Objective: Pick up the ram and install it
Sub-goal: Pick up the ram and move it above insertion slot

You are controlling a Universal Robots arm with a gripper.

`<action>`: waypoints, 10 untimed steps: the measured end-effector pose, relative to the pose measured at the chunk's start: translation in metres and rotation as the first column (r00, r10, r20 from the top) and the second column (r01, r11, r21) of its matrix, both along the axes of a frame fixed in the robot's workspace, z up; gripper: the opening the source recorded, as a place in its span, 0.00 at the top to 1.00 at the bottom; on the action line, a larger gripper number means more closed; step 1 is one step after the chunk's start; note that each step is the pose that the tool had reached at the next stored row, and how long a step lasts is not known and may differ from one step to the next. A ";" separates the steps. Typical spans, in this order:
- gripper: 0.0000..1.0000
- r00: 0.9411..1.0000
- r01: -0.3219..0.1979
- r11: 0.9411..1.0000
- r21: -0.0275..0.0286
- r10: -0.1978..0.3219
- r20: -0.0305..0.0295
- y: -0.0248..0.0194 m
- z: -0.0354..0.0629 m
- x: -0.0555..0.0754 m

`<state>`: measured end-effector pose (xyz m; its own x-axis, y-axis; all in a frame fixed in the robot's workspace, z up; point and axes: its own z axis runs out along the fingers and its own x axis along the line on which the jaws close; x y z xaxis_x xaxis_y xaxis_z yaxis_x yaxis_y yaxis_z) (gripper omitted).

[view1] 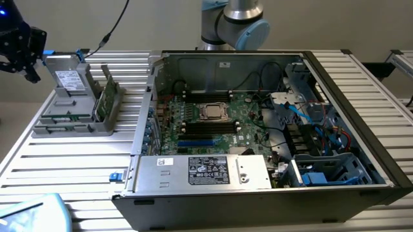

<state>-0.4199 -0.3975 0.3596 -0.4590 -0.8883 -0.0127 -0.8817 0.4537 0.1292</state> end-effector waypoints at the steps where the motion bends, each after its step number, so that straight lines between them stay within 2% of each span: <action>1: 0.89 1.000 -0.018 1.000 0.003 0.018 0.000 0.0000 -0.0002 0.000; 6: 0.89 0.994 -0.109 0.994 0.019 0.109 0.001 0.0000 -0.0009 0.000; 10: 0.89 0.983 -0.181 0.983 0.030 0.181 0.003 0.0000 -0.0016 0.000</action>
<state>-0.4199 -0.3974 0.3580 -0.2903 -0.9561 -0.0407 -0.9490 0.2822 0.1404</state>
